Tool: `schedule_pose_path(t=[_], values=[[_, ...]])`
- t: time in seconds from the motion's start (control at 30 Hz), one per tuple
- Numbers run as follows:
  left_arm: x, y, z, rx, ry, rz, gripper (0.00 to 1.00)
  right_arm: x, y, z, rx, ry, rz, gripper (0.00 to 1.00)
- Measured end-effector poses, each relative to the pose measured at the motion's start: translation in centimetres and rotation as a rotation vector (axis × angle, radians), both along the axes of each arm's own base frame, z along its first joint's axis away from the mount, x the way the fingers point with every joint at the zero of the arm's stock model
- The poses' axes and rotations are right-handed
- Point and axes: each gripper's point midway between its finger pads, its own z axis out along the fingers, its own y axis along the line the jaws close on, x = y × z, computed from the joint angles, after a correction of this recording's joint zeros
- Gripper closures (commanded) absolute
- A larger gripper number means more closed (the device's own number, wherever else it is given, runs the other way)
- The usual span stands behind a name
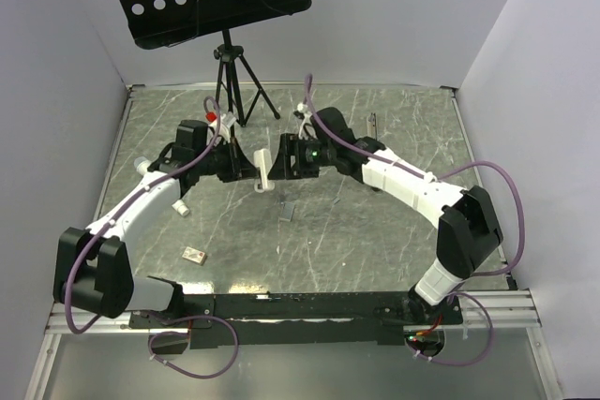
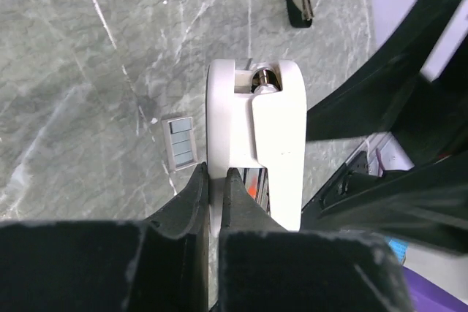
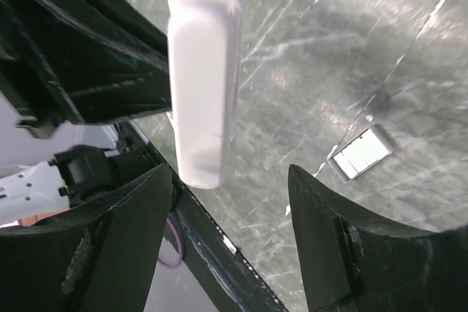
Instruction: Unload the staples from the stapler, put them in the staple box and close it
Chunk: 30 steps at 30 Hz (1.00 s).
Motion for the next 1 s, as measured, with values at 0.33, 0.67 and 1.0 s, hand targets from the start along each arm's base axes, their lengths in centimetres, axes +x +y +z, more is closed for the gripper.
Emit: schedule_pose_path(t=[0.33,0.67,1.0], values=[[-0.1,0.1,0.9,-0.014,-0.03,0.017,0.99,-2.1,2.4,-0.7,-0.034,-0.034,0.036,0.43],[0.2,0.4,1.3,-0.014,-0.039,0.05,0.99,-2.0,2.9,-1.6,-0.06,-0.033,0.021,0.63],[0.7,0.7,0.9,0.016,-0.05,0.085,0.99,-1.7,2.8,-1.8,-0.082,-0.054,0.002,0.72]])
